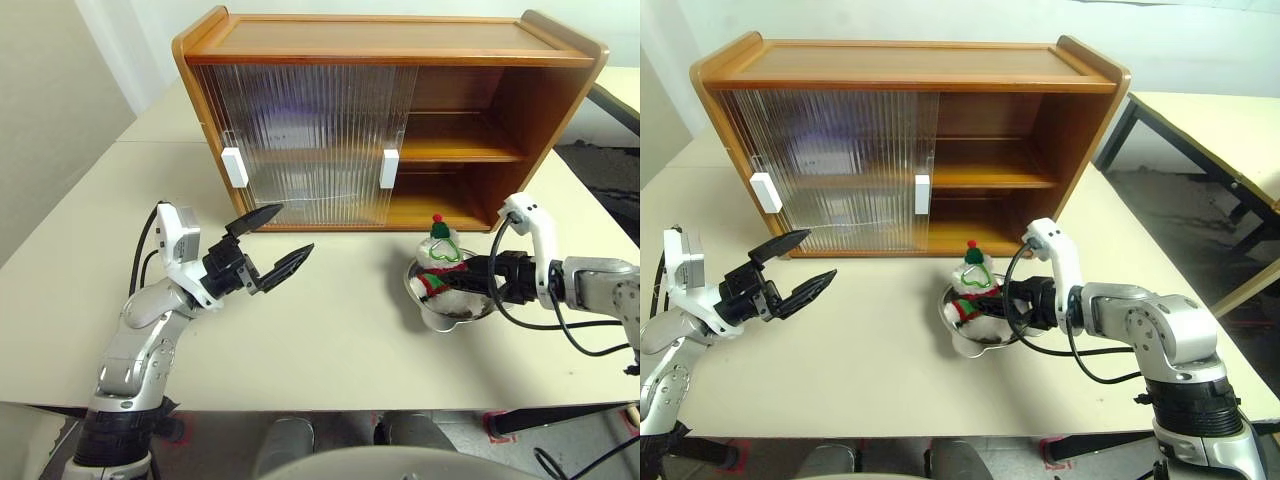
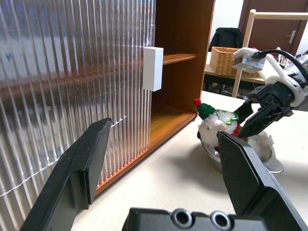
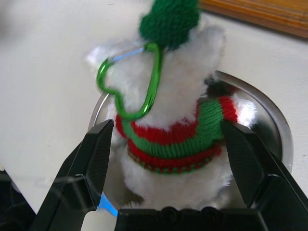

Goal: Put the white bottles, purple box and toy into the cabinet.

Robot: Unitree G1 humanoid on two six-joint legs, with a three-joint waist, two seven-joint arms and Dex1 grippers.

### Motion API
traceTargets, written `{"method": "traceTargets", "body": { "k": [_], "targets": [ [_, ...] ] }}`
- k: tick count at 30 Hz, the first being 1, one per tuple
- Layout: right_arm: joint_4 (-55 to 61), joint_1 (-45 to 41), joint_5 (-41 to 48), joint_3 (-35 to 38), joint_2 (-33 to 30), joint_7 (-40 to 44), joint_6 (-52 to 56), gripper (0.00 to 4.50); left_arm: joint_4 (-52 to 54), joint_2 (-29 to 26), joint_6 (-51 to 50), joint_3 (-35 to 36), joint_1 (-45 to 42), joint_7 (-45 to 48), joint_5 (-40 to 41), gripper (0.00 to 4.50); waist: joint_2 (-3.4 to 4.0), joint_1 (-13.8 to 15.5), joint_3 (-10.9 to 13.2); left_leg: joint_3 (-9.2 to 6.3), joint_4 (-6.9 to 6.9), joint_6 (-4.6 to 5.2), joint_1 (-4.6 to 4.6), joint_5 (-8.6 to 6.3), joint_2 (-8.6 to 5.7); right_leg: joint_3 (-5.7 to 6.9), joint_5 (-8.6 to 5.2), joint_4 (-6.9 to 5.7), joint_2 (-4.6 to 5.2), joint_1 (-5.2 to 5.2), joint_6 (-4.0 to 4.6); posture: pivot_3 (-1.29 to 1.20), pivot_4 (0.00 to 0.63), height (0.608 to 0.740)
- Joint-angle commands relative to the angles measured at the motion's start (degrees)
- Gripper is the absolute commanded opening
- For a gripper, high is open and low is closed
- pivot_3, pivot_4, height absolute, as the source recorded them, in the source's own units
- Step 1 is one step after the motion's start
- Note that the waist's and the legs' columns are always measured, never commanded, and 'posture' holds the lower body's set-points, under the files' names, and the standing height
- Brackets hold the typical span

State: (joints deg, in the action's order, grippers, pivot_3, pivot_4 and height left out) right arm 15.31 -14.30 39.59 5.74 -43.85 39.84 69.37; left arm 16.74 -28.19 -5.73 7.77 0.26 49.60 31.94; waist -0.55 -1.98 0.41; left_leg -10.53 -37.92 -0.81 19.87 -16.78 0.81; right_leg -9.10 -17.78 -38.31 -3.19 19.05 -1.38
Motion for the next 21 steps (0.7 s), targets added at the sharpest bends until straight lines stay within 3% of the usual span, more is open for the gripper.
{"method": "traceTargets", "body": {
  "k": [1,11,14,21],
  "targets": [
    [0.1,-0.2,-1.8,-1.6,-0.4,-0.7,-1.3,4.48,1.2,-0.6,-1.5,-1.2,-0.5,0.3,0.1,4.50,0.00,0.0,0.0,0.00,0.00,0.00,0.00,0.00,0.00,0.00,0.00,0.00,0.00,0.00,0.00,-0.10,0.009,0.740],
    [-0.6,-1.0,-4.0,-2.7,1.0,-1.5,-3.5,4.48,1.9,-0.1,-1.4,-2.6,0.6,0.3,-0.4,4.50,0.01,-0.3,0.0,-0.01,0.00,0.00,0.00,0.00,0.00,0.00,0.06,0.00,0.00,0.00,-0.12,-0.10,0.007,0.740],
    [-0.5,-1.1,-2.8,-2.4,1.2,-0.1,-2.9,3.62,1.7,-0.2,-1.5,-2.4,0.2,0.3,-0.3,4.50,0.02,-0.2,0.0,-0.01,0.00,0.00,0.00,0.00,0.00,0.00,0.06,0.00,0.00,0.01,-0.10,-0.10,0.005,0.740],
    [-0.6,-1.4,-1.8,-2.0,0.1,1.7,-2.1,1.11,1.8,-0.4,-2.2,-2.6,-0.3,0.2,-0.1,4.50,0.03,-0.2,0.0,-0.01,0.00,-0.01,0.00,0.01,0.00,0.01,0.04,0.00,0.00,0.00,-0.04,-0.10,0.000,0.740]
  ]
}}
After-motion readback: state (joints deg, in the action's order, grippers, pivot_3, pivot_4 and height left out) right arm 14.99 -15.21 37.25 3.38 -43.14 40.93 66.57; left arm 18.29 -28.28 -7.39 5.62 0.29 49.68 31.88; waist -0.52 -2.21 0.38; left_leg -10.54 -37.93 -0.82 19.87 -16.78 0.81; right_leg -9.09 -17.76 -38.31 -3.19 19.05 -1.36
